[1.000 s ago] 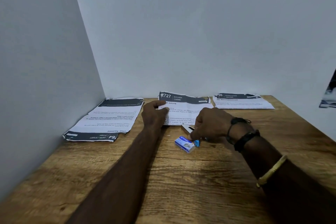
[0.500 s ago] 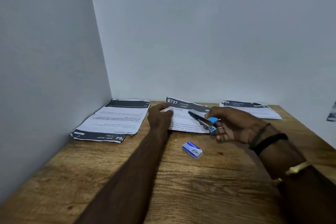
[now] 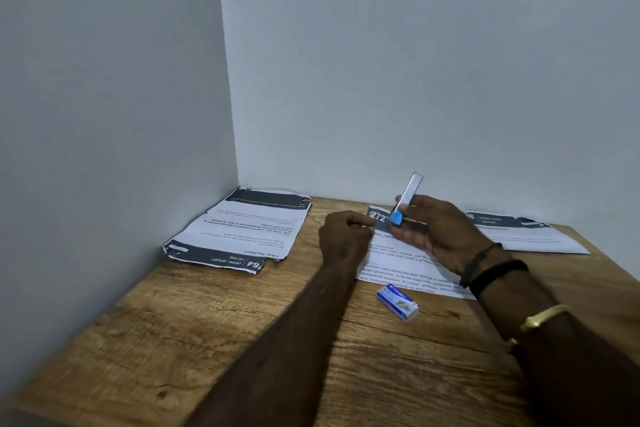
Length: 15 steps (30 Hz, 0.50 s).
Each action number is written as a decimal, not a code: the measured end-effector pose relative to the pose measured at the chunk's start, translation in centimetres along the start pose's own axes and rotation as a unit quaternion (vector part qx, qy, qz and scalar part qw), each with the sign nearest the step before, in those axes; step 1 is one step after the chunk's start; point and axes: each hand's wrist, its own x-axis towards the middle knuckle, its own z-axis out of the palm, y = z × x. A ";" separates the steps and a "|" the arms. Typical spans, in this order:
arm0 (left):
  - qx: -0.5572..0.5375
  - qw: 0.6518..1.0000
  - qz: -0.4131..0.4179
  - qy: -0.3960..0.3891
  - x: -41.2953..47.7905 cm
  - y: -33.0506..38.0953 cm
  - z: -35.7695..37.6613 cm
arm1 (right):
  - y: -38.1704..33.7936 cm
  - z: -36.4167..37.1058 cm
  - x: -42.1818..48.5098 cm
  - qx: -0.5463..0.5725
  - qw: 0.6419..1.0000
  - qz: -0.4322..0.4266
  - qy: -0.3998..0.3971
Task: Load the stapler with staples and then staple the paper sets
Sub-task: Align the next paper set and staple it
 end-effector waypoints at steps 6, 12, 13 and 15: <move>0.003 1.000 0.003 0.002 -0.3 0.4 0.0 | 0.2 1.4 2.1 -0.181 0.974 -0.130 0.037; 0.007 1.000 0.019 0.004 -0.6 0.5 0.0 | 0.7 1.9 3.1 -0.250 0.960 -0.128 0.012; 0.005 1.000 0.020 0.005 -0.7 0.6 0.0 | 0.7 1.9 3.2 -0.254 0.959 -0.125 0.005; 0.005 1.000 0.019 0.003 -0.8 0.7 -0.1 | 0.8 1.9 3.3 -0.264 0.957 -0.119 -0.006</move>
